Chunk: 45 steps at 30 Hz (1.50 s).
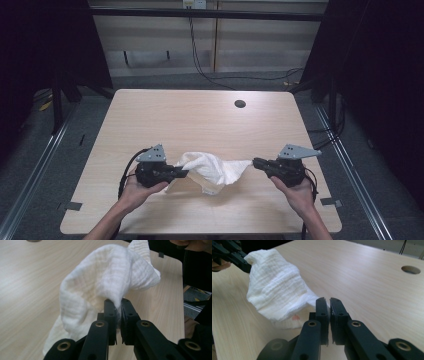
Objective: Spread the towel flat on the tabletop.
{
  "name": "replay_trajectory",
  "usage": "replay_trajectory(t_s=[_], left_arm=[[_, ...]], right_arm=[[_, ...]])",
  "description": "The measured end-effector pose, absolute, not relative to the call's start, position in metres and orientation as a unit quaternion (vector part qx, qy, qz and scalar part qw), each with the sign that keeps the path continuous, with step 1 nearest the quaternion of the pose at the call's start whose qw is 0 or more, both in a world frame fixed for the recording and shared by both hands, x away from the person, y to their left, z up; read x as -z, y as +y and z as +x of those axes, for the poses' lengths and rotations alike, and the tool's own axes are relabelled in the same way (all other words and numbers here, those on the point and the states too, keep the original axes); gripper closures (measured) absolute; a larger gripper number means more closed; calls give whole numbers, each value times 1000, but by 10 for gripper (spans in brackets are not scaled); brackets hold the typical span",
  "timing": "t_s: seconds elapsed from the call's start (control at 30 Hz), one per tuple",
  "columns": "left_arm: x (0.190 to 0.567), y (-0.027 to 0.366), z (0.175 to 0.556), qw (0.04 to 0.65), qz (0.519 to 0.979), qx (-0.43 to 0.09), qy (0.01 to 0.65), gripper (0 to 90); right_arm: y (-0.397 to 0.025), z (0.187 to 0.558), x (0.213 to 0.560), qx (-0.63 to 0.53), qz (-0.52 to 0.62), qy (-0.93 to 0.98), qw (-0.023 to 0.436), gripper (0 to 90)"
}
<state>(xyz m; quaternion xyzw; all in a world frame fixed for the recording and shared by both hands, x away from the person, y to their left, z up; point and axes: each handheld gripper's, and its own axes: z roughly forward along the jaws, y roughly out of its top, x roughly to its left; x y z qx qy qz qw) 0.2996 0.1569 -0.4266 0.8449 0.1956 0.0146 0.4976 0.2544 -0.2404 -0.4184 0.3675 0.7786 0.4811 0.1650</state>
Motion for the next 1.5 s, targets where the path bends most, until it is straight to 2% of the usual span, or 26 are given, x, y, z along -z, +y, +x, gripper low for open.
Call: replay_trajectory(t_s=[0.33,0.57,1.03,1.23,1.5], left_arm=[[391,173,307,532,822,-46,198,853],[377,182,306,529,825,-53,194,854],[332,207,310,574,790,-87,196,859],[311,214,294,592,780,-98,179,859],[301,212,266,608,776,-77,146,859]], right_arm=[[-232,264,379,-506,345,768,187,859],[-233,269,353,-521,339,759,193,860],[-239,267,315,-545,322,743,219,860],[-240,252,294,-548,298,745,235,860],[-246,210,267,-569,267,736,253,859]])
